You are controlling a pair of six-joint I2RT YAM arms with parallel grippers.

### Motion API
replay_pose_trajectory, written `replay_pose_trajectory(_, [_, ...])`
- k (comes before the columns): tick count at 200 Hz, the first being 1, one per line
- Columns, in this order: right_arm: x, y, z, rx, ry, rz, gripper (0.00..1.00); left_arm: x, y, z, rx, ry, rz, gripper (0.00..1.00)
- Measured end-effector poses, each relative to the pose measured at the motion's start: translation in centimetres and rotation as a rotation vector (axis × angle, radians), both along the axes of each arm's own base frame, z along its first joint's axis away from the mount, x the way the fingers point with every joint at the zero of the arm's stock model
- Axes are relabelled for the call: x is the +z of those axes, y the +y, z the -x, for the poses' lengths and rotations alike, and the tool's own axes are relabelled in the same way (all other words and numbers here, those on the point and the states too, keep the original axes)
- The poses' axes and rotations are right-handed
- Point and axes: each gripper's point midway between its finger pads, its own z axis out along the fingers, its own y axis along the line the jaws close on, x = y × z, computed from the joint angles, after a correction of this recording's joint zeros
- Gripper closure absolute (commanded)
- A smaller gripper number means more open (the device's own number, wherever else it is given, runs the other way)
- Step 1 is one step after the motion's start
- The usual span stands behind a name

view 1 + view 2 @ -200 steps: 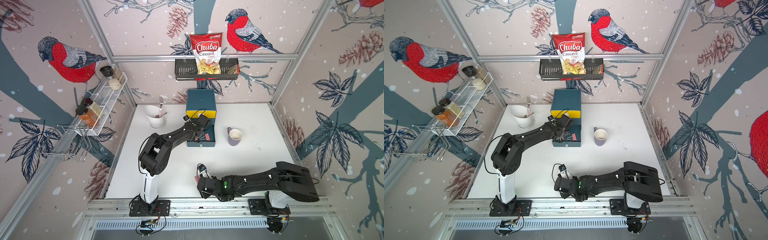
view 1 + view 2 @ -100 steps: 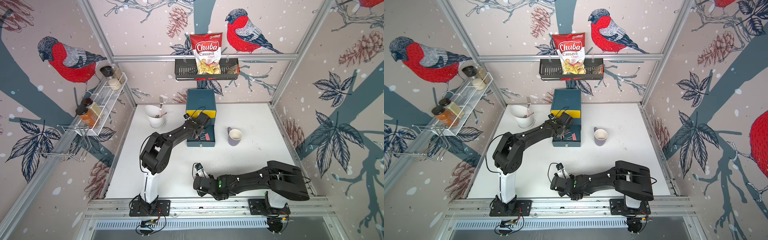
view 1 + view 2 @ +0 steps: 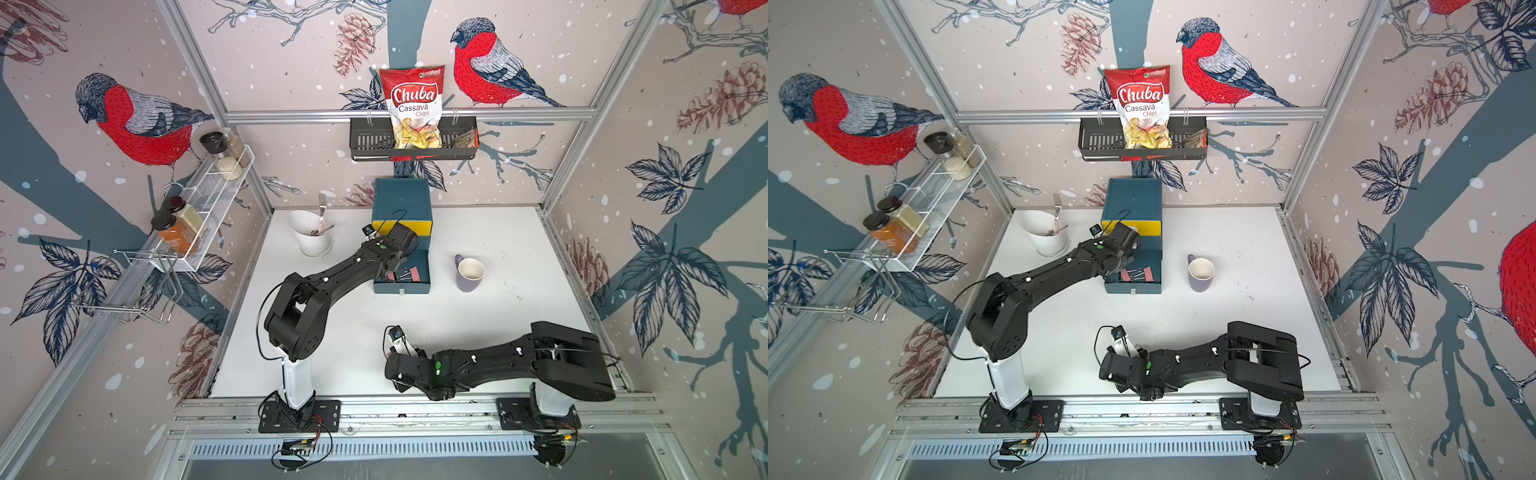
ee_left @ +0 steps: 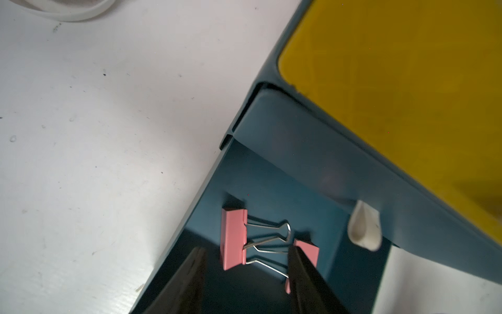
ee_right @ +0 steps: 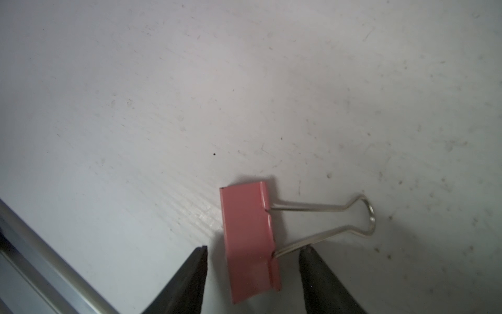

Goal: Put the binder clips in the drawer according to color
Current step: Place the binder clip in the drawer, then pick up the binder clip at the center of the board, then place the binder clip in the drawer.

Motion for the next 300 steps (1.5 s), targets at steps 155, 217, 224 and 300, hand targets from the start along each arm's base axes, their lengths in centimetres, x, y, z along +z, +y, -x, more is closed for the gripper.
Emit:
replay_pose_trajectory(155, [-0.1,-0.3,-0.4,-0.019,-0.021,0.024,0.66,4.7,5.2,9.1,-0.022,-0.081,0.163,0.44])
replay_pose_trajectory(217, [1.6,-1.5,-0.7,-0.031,0.009,0.021,0.71,2.4,8.0,13.3,-0.018,-0.06,0.186,0.41])
replay_pose_trajectory(224, [2.1,-1.6,-1.0,-0.039,0.008,0.011,0.71,2.2,8.3,13.8,-0.016,-0.062,0.19,0.41])
replay_pose_trajectory(300, [9.9,-3.3,-9.6,-0.183,-0.061,-0.122,0.71,-5.1,10.0,19.3,-0.024,0.041,0.294,0.43])
